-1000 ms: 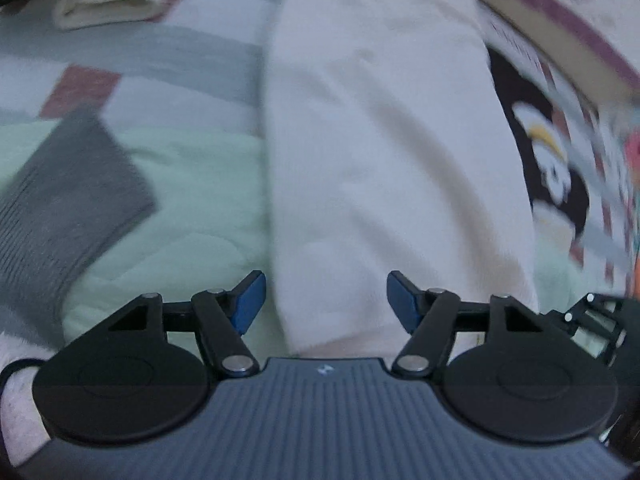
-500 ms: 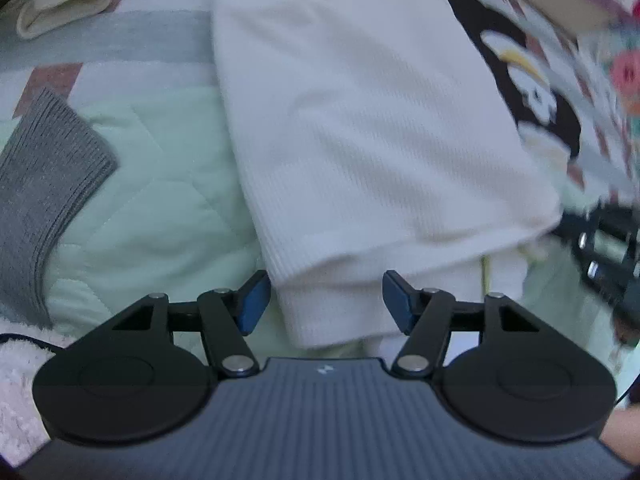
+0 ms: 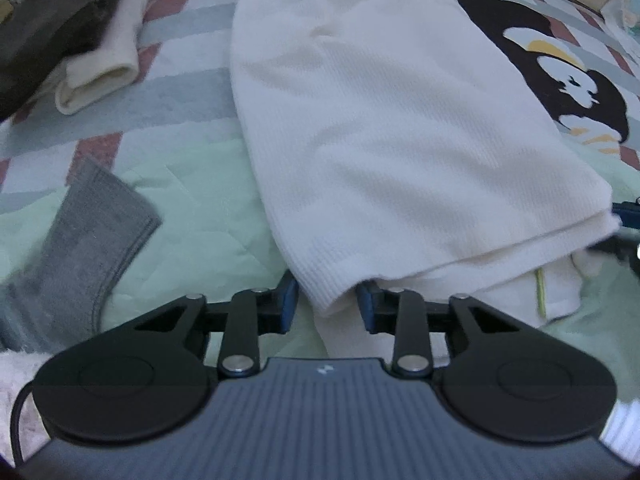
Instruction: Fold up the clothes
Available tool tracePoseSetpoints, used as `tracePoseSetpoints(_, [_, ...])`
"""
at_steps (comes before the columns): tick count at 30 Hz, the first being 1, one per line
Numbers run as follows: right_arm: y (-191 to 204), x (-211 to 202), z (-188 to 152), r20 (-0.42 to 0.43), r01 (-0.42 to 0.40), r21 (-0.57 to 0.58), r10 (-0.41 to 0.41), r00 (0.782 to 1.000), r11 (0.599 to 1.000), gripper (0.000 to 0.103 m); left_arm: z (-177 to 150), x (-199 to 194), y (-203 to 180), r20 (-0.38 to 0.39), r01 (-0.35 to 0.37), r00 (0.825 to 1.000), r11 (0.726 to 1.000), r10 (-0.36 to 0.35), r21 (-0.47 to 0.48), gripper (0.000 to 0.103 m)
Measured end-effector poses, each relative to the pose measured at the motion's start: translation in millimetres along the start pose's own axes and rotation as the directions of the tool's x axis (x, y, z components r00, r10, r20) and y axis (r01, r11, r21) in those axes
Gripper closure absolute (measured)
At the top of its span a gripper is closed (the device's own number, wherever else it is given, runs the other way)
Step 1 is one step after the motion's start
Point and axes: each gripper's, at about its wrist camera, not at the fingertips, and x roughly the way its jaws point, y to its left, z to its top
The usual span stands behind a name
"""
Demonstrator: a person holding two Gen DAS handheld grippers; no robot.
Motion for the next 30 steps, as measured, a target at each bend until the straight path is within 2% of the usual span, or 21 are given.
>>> tracePoseSetpoints(2, [8, 8, 0, 0.002, 0.03, -0.058, -0.03, 1.0, 0.998, 0.054, 1, -3, 1, 0.032, -0.016, 0.999, 1.0, 0.017, -0.005, 0.077])
tracePoseSetpoints(3, [12, 12, 0, 0.005, 0.05, -0.088, -0.05, 0.999, 0.995, 0.055, 0, -10, 0, 0.067, -0.028, 0.997, 1.0, 0.028, 0.003, 0.099])
tracePoseSetpoints(4, [16, 15, 1, 0.014, 0.067, -0.115, -0.066, 0.998, 0.991, 0.057, -1, -19, -2, 0.107, -0.042, 0.993, 0.999, 0.04, 0.014, 0.1])
tracePoseSetpoints(5, [18, 12, 1, 0.037, 0.079, -0.127, -0.074, 0.997, 0.989, 0.086, -3, -28, -3, 0.148, -0.056, 0.988, 0.998, 0.052, 0.024, 0.101])
tracePoseSetpoints(6, [18, 5, 2, 0.069, 0.087, -0.128, -0.078, 0.995, 0.988, 0.096, -4, -37, -5, 0.188, -0.07, 0.98, 0.997, 0.063, 0.034, 0.101])
tracePoseSetpoints(7, [17, -5, 3, 0.104, 0.096, -0.11, -0.085, 0.991, 0.989, 0.096, -6, -50, -5, 0.224, -0.071, 0.973, 0.997, 0.061, 0.037, 0.101])
tracePoseSetpoints(9, [12, -34, 3, 0.178, 0.114, -0.025, -0.107, 0.978, 0.993, 0.096, -13, -69, -1, 0.245, -0.031, 0.969, 0.999, 0.024, 0.021, 0.101])
tracePoseSetpoints(11, [4, -55, -2, 0.209, 0.101, 0.063, -0.112, 0.971, 0.993, 0.096, -20, -86, 3, 0.261, 0.016, 0.965, 1.0, -0.016, 0.002, 0.101])
tracePoseSetpoints(14, [-3, -59, -17, 0.156, 0.119, 0.099, -0.134, 0.979, 0.988, 0.096, -30, -67, 2, 0.187, 0.08, 0.979, 0.997, -0.075, -0.017, 0.101])
tracePoseSetpoints(17, [-5, -45, -28, 0.111, 0.135, 0.092, -0.145, 0.983, 0.986, 0.097, -26, -38, 3, 0.08, 0.051, 0.996, 0.997, -0.046, -0.053, 0.101])
tracePoseSetpoints(19, [-4, -53, -24, 0.145, 0.122, 0.116, -0.138, 0.98, 0.986, 0.097, -24, -55, 4, 0.136, 0.087, 0.987, 0.995, -0.08, -0.048, 0.101])
tracePoseSetpoints(22, [-6, -51, -30, 0.129, 0.12, 0.152, -0.14, 0.982, 0.981, 0.097, -27, -77, 4, 0.191, 0.06, 0.98, 0.998, -0.058, -0.007, 0.101])
tracePoseSetpoints(27, [-12, -38, -46, 0.056, 0.121, 0.21, -0.136, 0.989, 0.97, 0.097, -29, -29, 10, 0.006, 0.055, 0.998, 0.996, -0.055, -0.071, 0.101])
tracePoseSetpoints(28, [-12, -34, -50, 0.042, 0.116, 0.226, -0.129, 0.991, 0.967, 0.097, -26, -25, 9, -0.013, 0.058, 0.998, 0.995, -0.059, -0.076, 0.101])
tracePoseSetpoints(30, [-11, -37, -49, 0.064, 0.115, 0.259, -0.135, 0.989, 0.959, 0.097, -23, -23, 7, -0.026, 0.051, 0.998, 0.996, -0.053, -0.072, 0.101])
